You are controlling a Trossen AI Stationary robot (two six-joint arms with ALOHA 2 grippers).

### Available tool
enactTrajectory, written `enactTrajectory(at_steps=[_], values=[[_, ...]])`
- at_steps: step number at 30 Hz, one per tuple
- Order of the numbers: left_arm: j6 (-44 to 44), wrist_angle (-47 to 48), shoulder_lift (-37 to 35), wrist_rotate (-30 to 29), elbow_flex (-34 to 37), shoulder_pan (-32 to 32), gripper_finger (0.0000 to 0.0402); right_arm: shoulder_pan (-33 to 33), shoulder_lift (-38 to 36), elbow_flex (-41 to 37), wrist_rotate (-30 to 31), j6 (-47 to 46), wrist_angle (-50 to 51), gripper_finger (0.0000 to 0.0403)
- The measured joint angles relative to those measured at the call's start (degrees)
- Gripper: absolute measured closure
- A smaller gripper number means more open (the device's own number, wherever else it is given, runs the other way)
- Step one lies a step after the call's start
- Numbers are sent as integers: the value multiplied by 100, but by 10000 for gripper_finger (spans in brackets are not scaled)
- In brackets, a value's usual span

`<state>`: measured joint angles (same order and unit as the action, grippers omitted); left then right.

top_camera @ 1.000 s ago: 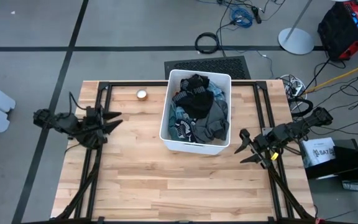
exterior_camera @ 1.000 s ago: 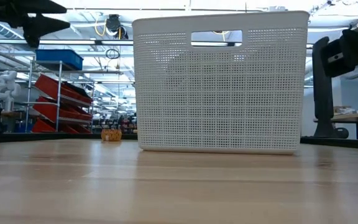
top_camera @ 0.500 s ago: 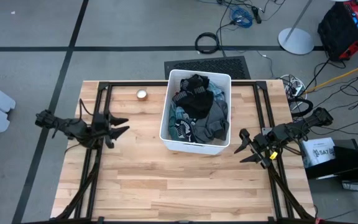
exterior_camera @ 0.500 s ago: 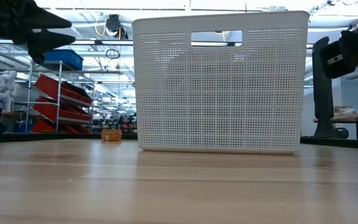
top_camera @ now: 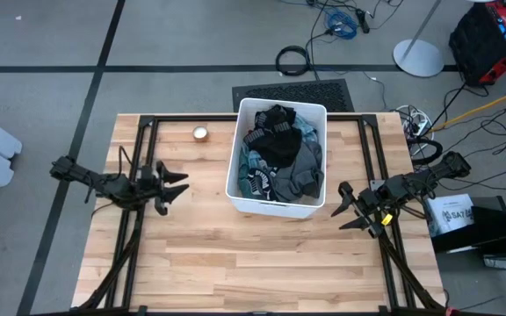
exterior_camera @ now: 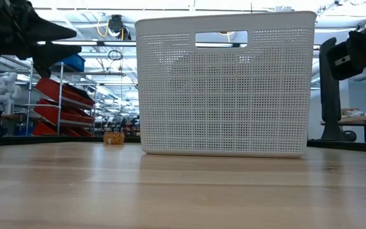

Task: Sort clothes
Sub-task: Return to Home Position

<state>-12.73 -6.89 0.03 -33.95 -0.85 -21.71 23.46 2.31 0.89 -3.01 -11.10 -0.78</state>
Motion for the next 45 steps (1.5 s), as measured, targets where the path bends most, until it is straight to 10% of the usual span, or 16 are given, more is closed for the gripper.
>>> enactTrajectory(at_steps=[8, 45], values=[[-35, 52, 0, 642, 42, 0, 201, 0, 0, 2, 317, 150, 41, 209], [118, 277, 52, 216, 42, 0, 201, -2, 2, 2, 293, 132, 20, 209]])
